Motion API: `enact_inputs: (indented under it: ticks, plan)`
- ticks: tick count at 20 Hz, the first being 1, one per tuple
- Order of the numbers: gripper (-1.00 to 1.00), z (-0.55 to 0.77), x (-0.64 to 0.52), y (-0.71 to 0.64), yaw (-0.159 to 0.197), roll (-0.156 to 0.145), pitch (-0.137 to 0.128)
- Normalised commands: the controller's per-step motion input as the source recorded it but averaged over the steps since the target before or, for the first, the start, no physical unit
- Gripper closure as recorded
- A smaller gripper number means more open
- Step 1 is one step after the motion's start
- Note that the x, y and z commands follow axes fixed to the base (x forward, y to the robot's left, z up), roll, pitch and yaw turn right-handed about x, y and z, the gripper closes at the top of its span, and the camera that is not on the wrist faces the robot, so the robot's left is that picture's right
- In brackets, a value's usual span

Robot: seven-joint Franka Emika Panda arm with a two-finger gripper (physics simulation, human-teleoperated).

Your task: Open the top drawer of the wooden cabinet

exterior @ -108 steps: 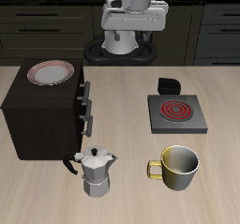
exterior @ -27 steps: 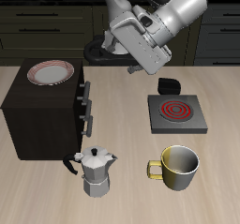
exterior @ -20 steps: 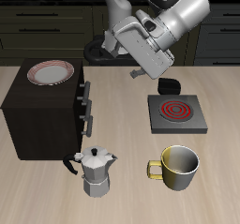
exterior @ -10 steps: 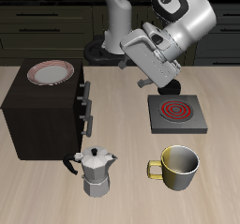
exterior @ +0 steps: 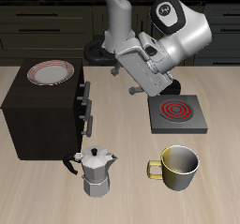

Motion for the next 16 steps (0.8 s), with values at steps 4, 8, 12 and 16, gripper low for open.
enact_inputs:
  ticks: [4,8,12,16]
  plan:
    - [-1.0,-0.11,-0.01,-0.19,-0.041,-0.042,0.034]
    - [-1.0,-0.21,0.04,-0.2,-0.012,-0.024,0.044]
    - [-1.0,-0.23,0.0,-0.15,-0.008,-0.036,0.028]
    - [-1.0,-0.1,0.0,-0.15,-0.008,-0.017,0.026]
